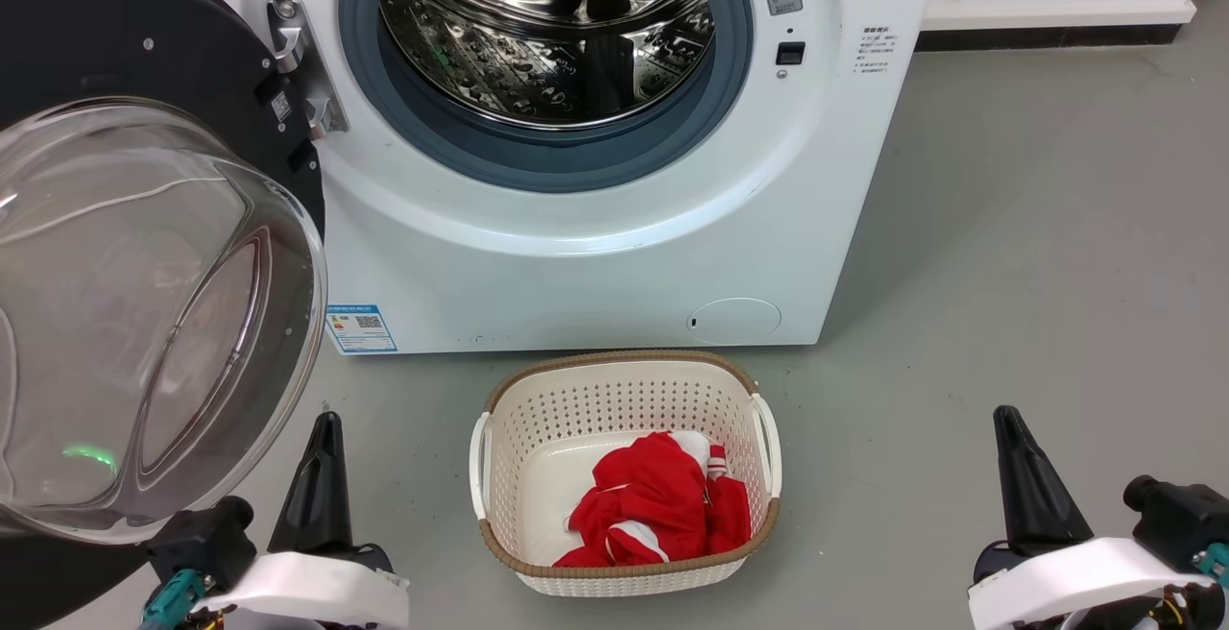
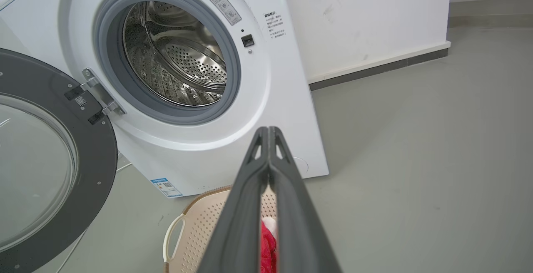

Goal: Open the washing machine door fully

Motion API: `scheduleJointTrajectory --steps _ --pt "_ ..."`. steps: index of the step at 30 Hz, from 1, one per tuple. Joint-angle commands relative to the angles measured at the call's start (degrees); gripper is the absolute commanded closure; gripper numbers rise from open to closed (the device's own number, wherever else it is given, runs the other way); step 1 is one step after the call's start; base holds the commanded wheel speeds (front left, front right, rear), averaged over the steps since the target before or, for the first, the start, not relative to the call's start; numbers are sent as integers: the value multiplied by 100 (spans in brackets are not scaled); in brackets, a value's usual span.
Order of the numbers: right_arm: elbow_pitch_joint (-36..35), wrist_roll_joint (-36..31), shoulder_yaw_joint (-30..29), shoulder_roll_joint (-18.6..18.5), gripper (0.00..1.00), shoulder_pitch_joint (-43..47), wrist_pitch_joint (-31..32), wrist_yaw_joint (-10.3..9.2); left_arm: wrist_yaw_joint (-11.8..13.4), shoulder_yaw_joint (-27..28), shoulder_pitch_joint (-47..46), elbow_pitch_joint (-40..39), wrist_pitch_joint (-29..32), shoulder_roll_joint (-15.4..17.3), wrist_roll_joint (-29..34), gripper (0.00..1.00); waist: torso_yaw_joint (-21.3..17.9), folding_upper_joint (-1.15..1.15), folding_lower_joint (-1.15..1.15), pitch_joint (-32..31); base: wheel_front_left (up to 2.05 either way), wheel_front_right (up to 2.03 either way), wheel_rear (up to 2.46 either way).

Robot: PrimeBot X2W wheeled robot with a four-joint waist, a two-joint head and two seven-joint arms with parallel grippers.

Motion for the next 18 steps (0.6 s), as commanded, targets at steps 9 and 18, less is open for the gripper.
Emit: scheduleJointTrajectory --steps 9,18 --pt "58 1184 -8 -86 100 -267 168 -1 -74 39 -225 36 244 12 -1149 100 13 0 0 -17 0 0 0" --pt "160 2042 -23 -112 100 -346 300 -1 -100 73 -297 136 443 12 -1993 100 24 0 0 -32 0 0 0"
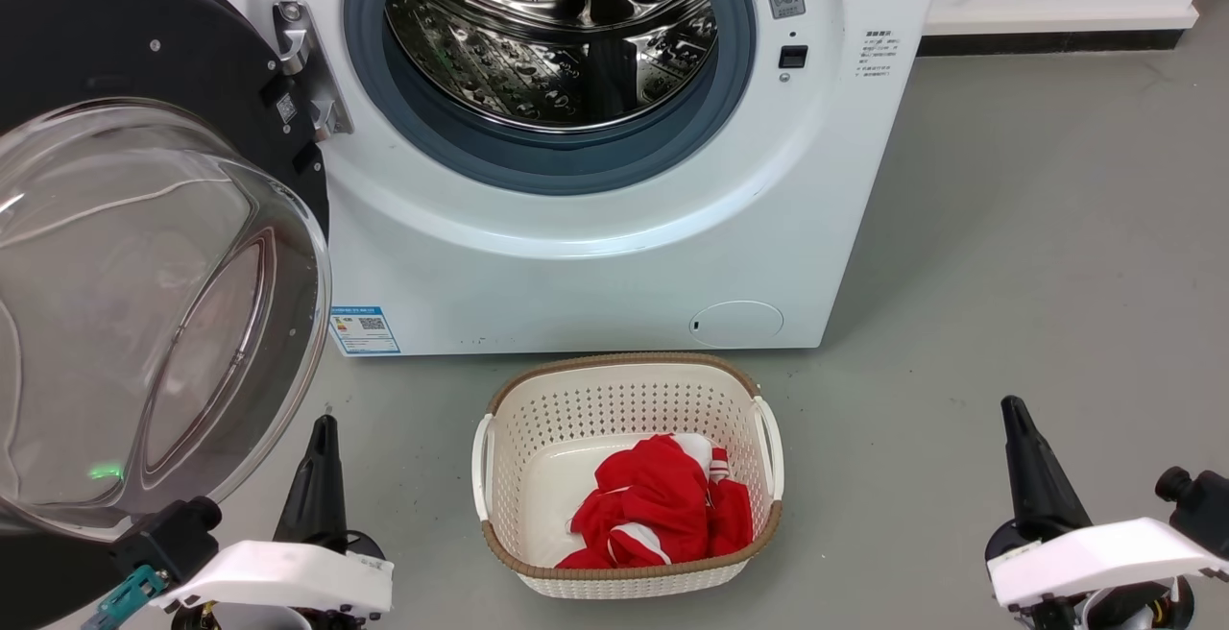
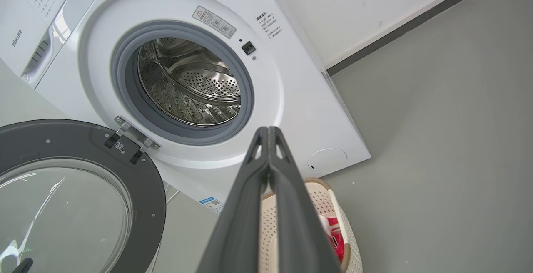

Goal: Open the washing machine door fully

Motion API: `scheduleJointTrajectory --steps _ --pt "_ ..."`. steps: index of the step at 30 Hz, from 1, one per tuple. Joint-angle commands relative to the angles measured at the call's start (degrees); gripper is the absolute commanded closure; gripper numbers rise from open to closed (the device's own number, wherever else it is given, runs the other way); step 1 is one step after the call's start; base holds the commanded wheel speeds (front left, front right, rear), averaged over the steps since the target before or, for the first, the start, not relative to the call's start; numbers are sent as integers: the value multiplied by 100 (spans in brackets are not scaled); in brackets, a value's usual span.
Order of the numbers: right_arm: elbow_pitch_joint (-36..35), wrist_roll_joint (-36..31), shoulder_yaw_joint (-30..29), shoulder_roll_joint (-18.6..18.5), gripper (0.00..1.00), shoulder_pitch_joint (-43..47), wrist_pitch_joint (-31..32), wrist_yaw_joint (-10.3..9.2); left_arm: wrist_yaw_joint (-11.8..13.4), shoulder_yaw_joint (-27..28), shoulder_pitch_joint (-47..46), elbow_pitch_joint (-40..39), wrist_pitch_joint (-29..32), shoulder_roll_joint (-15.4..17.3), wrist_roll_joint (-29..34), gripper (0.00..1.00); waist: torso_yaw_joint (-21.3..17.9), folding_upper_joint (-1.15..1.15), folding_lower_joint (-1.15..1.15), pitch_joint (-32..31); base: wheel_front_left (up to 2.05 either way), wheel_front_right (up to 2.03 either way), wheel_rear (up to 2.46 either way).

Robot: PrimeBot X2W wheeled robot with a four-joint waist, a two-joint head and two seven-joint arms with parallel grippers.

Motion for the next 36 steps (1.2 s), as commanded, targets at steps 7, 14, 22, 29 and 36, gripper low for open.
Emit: scheduleJointTrajectory --steps 7,14,22,29,36 --pt "26 810 -33 -70 100 -233 130 -1 -38 46 -226 26 186 14 -791 100 11 0 0 -14 0 0 0" --pt "86 1296 -49 -78 100 -269 211 -1 -57 68 -269 87 302 14 -1273 100 18 0 0 -24 0 0 0" --pt "170 1964 -76 -85 100 -339 332 -1 -76 100 -325 170 464 14 -1942 100 30 0 0 -39 0 0 0" --pt "243 2498 -103 -89 100 -382 430 -1 -99 125 -373 237 601 14 -2486 100 40 0 0 -52 0 0 0" --pt "297 2940 -128 -89 100 -430 519 -2 -111 142 -414 295 709 14 -2933 100 49 0 0 -63 0 0 0"
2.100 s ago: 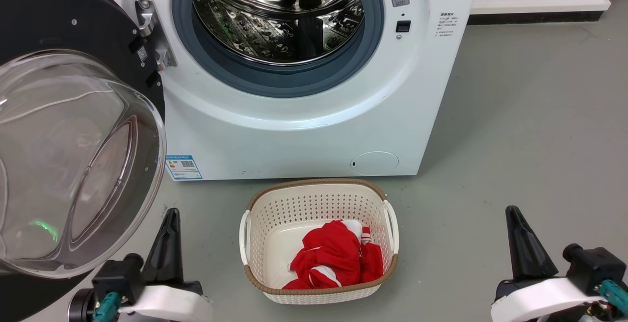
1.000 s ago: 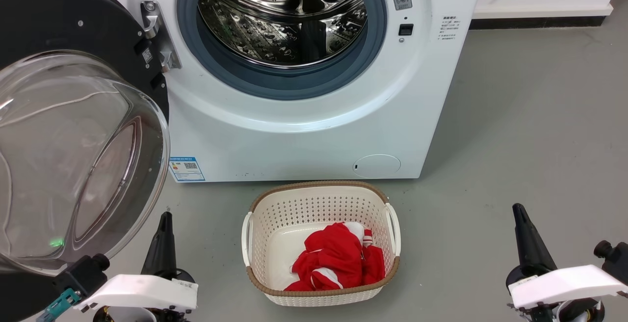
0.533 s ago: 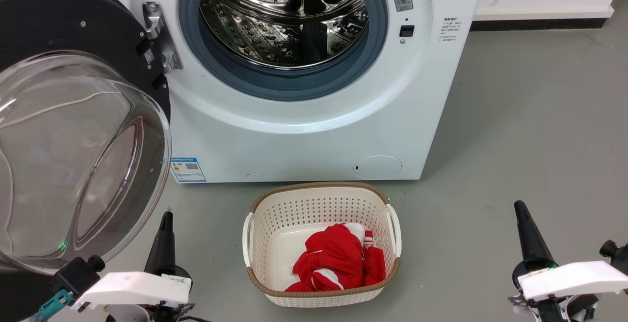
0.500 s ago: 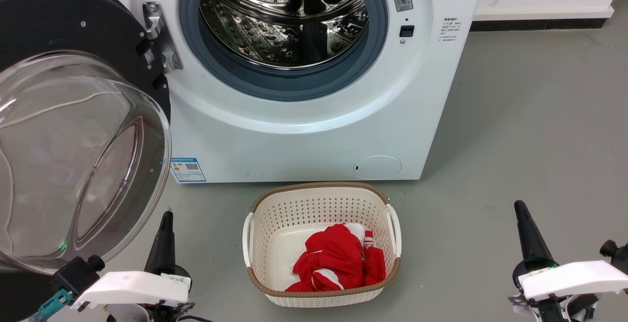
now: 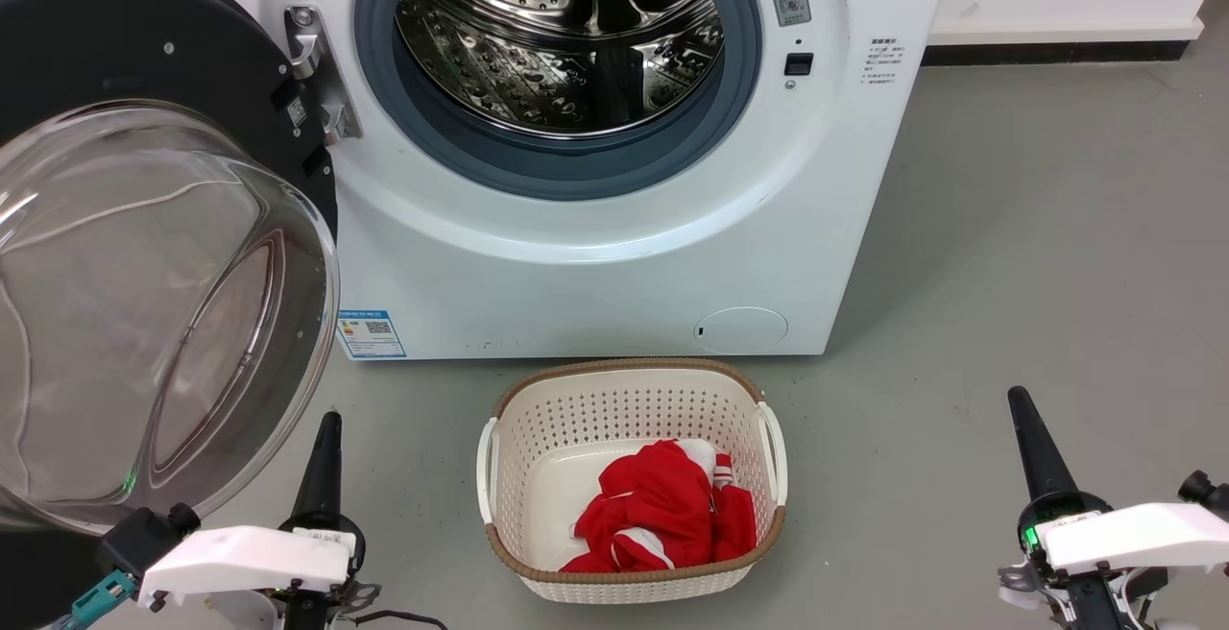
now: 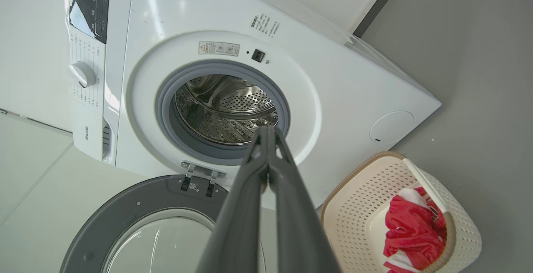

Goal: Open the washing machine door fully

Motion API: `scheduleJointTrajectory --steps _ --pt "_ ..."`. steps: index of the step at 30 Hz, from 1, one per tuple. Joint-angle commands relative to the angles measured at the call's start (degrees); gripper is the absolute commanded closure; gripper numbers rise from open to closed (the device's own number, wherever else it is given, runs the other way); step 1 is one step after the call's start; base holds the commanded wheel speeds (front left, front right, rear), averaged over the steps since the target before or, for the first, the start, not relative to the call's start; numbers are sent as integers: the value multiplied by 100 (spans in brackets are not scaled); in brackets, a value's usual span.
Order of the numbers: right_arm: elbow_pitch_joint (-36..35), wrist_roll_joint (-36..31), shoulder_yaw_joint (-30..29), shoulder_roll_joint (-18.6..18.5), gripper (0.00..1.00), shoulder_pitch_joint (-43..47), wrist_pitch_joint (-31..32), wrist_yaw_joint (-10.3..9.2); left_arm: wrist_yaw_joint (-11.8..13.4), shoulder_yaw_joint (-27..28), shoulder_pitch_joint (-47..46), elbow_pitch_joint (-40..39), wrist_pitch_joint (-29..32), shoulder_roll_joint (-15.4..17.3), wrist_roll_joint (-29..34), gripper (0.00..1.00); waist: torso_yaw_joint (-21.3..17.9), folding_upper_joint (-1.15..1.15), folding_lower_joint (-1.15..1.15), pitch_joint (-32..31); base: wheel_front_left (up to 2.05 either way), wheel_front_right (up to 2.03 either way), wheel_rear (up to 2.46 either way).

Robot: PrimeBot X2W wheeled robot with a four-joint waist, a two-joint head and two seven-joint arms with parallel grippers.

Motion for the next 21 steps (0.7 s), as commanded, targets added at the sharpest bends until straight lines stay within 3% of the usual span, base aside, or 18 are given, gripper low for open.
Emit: scheduleJointTrajectory --steps 1,21 --pt "-13 237 -18 -40 100 -136 39 -1 -33 17 -160 -12 53 13 -225 100 3 0 0 -4 0 0 0" --pt "149 1407 -104 -25 100 -250 282 -1 -75 73 -249 145 347 13 -1431 100 31 0 0 -41 0 0 0"
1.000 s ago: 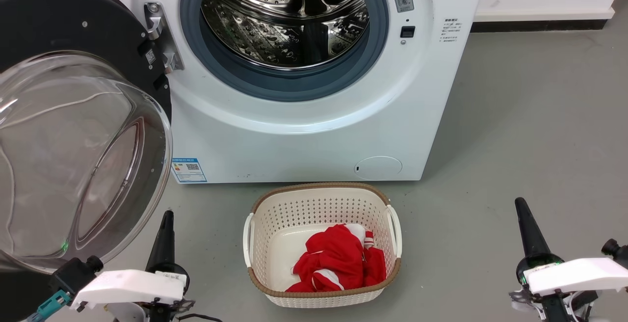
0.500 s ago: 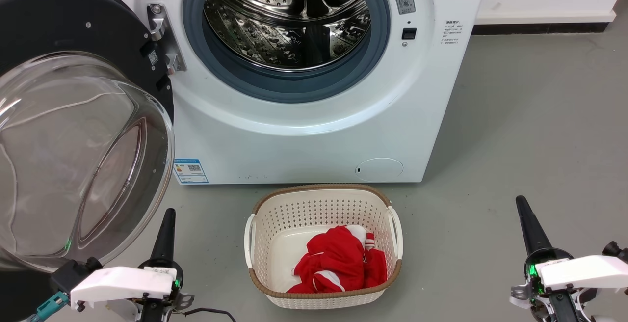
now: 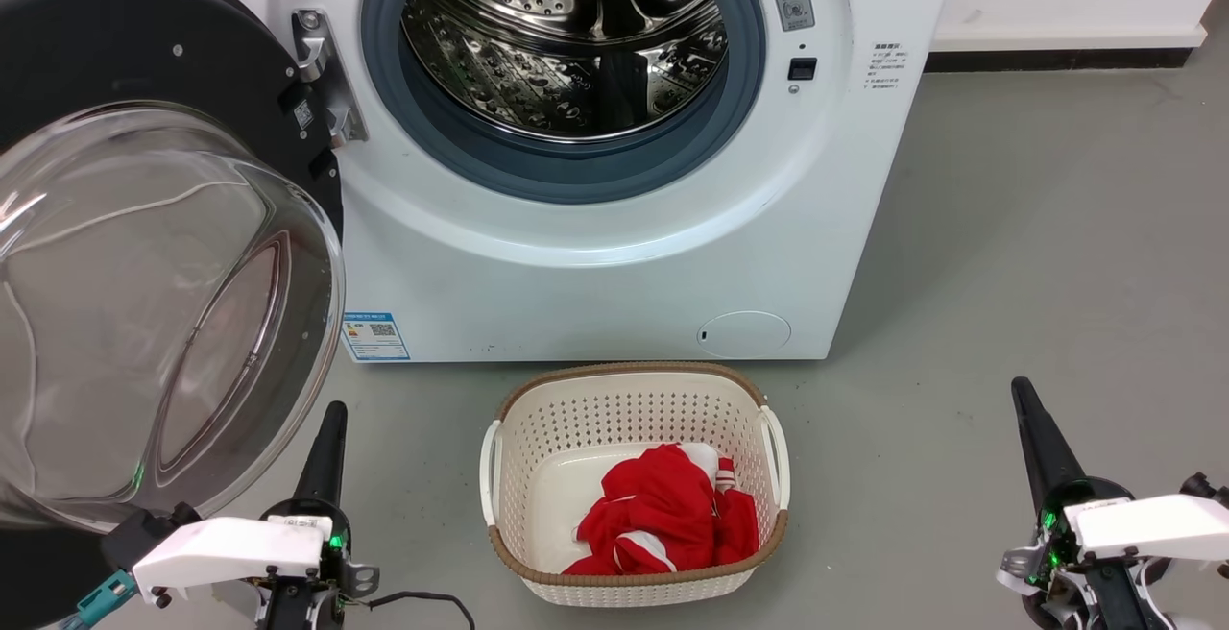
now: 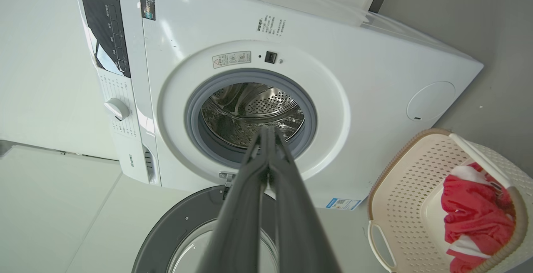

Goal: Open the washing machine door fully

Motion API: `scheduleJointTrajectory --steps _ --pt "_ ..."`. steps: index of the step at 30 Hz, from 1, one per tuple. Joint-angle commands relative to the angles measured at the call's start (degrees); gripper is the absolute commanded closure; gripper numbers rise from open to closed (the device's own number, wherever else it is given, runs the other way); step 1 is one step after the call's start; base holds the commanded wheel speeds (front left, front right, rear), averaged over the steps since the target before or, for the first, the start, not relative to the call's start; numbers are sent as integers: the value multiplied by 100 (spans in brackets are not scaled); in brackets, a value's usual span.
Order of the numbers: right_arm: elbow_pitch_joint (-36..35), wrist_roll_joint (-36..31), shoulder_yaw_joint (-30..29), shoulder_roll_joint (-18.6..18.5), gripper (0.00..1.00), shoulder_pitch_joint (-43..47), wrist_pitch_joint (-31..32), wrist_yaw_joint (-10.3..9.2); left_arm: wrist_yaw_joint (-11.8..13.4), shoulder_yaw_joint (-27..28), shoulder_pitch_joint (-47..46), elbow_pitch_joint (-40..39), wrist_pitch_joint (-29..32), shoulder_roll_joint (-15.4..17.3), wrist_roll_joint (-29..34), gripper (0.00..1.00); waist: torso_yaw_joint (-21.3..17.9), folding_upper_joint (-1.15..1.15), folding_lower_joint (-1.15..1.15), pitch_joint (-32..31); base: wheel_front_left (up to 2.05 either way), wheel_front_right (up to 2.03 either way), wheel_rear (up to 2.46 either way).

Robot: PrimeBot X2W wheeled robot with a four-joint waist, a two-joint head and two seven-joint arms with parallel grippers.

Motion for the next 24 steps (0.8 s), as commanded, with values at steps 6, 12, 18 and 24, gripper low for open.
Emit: scheduleJointTrajectory --steps 6,12,18,24 --pt "35 382 -43 -16 100 -142 83 -1 -43 31 -124 30 98 12 -390 100 9 0 -1 -11 0 0 0" --pt "73 654 -64 -9 100 -168 139 -1 -50 44 -148 68 172 12 -668 100 16 0 -1 -21 0 0 0" --pt "113 911 -85 -1 100 -204 193 -1 -62 57 -171 104 235 12 -941 100 24 0 -1 -31 0 0 0" --pt "147 1152 -106 7 100 -216 251 -1 -69 70 -191 136 293 11 -1197 100 32 0 -1 -41 0 0 0"
